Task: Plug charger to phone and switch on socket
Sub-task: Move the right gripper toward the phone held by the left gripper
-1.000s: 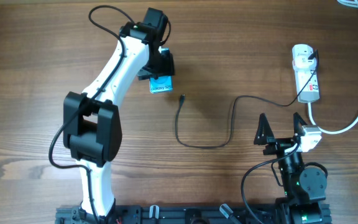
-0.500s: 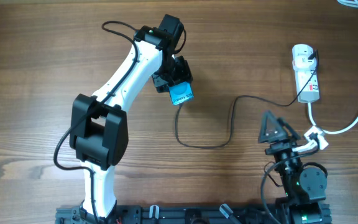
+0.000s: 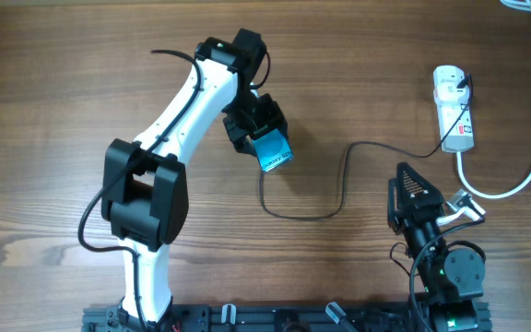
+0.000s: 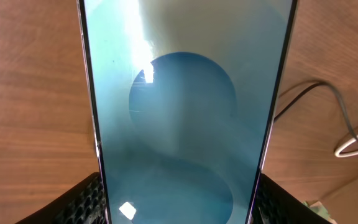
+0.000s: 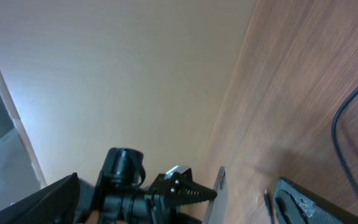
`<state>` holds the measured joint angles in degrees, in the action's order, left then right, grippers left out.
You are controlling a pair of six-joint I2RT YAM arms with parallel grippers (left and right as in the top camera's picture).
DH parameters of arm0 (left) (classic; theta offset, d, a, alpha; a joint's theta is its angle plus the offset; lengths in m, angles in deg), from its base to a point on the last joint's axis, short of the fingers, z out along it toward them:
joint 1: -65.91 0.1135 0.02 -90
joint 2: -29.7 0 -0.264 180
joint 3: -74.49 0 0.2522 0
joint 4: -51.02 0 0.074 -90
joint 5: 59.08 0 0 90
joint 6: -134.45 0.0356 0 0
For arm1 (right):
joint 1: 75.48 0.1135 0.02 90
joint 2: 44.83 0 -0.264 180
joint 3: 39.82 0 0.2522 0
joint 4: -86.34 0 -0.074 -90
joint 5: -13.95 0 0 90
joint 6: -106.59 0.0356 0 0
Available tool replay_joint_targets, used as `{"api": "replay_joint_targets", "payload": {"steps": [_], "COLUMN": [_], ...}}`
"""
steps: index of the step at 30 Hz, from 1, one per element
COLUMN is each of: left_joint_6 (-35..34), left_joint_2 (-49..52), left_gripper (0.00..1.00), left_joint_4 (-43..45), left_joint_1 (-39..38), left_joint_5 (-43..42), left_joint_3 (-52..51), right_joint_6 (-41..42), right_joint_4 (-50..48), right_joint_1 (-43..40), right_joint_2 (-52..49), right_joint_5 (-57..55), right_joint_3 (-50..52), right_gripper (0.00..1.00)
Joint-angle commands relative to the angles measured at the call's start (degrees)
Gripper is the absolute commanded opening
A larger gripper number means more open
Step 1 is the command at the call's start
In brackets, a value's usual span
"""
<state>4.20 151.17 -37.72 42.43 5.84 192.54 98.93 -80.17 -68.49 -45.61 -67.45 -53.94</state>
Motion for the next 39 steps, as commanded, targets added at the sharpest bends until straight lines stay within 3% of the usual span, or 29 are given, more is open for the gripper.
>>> {"api": "replay_joint_targets", "payload": {"steps": [1,8,21,25,29,31,34,39], "left_joint_6": [1.51,7.08,12.85,12.59,8.0,7.56,6.03,2.19], "left_joint_2": [-1.38,-1.38,-1.38,-1.38,-1.38,-1.38,-1.38,-1.38], "left_gripper": [0.04,0.04,0.04,0.04,0.04,0.04,0.04,0.04], "left_joint_4": [-2.19,-4.44,-6.54,-6.23,-4.96,-4.24,-2.89,-0.55], "left_joint_1": [2.05,4.39,4.76,4.76,4.76,4.74,4.76,4.74], "left_joint_5": [-2.86,-9.6,-11.98,-11.87,-7.74,-7.56,-7.39,-7.41], "left_joint_3": [1.27,1.27,1.27,1.27,1.27,1.27,1.27,1.27], "right_joint_6": [1.62,-4.35,-8.74,-10.82,-14.97,-16.87,-20.94,-22.45], "right_joint_4": [-0.52,-0.72,-1.84,-4.44,-11.41,-11.43,-11.17,-10.84], "right_joint_1": [0.24,0.24,0.24,0.24,0.24,0.24,0.24,0.61], "right_joint_2": [-0.13,-4.63,-23.39,-27.54,-28.28,-28.28,-28.65,-31.95], "right_joint_5": [3.8,5.62,16.96,20.09,23.91,24.59,26.43,27.28], "right_joint_3": [0.07,0.07,0.07,0.07,-0.15,-1.33,-4.0,-7.85], "right_gripper": [1.0,1.0,1.0,1.0,1.0,0.99,0.9,0.89]}}
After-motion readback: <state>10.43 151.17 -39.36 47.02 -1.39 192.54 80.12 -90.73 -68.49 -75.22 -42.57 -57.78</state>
